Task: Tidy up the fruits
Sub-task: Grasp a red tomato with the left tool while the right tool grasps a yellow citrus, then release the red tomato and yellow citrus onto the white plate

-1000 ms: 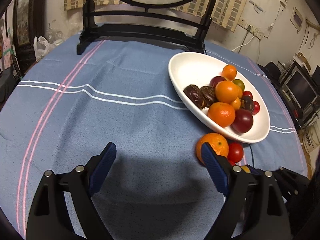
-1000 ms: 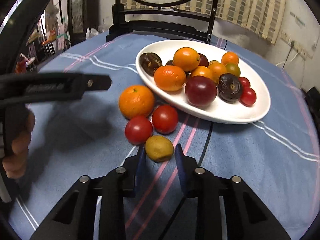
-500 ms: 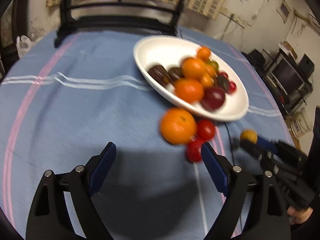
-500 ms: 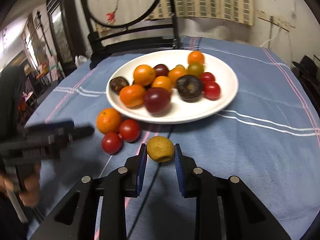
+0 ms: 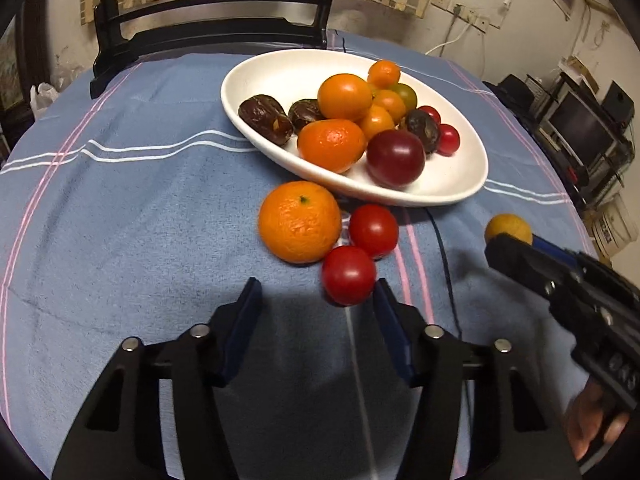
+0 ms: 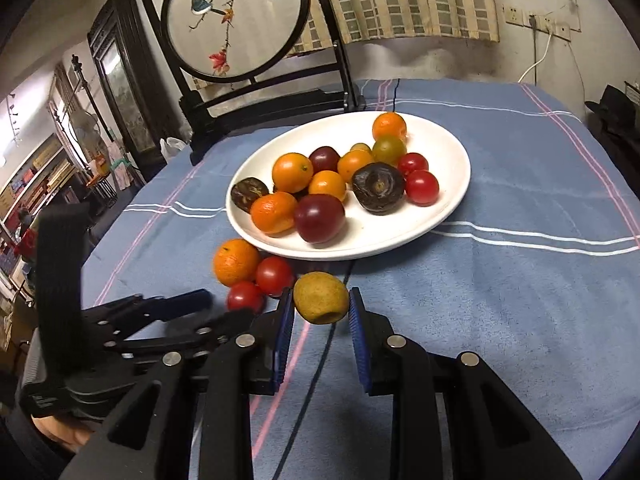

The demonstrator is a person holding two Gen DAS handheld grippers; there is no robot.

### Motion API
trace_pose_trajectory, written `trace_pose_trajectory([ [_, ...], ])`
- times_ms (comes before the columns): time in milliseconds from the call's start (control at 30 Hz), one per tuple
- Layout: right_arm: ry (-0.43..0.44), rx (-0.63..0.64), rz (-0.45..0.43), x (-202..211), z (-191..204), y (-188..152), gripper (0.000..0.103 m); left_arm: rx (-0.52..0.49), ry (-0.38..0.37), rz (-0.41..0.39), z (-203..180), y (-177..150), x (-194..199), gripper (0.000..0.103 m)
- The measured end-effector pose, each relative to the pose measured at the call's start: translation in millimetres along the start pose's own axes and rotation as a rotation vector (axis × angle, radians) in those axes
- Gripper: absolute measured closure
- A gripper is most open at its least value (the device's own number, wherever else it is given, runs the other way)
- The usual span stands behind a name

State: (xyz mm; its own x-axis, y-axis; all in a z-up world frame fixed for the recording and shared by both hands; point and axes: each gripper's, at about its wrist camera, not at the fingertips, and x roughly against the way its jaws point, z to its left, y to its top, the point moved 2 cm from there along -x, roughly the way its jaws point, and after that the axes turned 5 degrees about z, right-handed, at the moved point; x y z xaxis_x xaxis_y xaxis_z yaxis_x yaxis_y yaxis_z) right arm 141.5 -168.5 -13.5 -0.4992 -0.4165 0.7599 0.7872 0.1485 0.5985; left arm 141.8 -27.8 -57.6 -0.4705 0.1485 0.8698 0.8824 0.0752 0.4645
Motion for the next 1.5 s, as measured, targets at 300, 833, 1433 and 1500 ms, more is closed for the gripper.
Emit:
trace_pose_trajectory([
  [300,0.018,0.005,-0.021,8,6,1,0.075,0.001,0.028,-0.003,-17,8,-8,0.069],
  [833,-0.073,0.022,-0.147,25,6,10,0.075,-0.057,0.002,-0.107,-12,19,44,0.077],
  [1433,-0.095,-0.008,-0.078,-31,-28,57,0.074,0.021,0.077,-0.165,-1,127,-3,0.076],
  [1500,-0.087,-0.012,-0.075,-35,-29,56,0.063,0.027,0.086,-0.180,-2,131,-5,0.073],
])
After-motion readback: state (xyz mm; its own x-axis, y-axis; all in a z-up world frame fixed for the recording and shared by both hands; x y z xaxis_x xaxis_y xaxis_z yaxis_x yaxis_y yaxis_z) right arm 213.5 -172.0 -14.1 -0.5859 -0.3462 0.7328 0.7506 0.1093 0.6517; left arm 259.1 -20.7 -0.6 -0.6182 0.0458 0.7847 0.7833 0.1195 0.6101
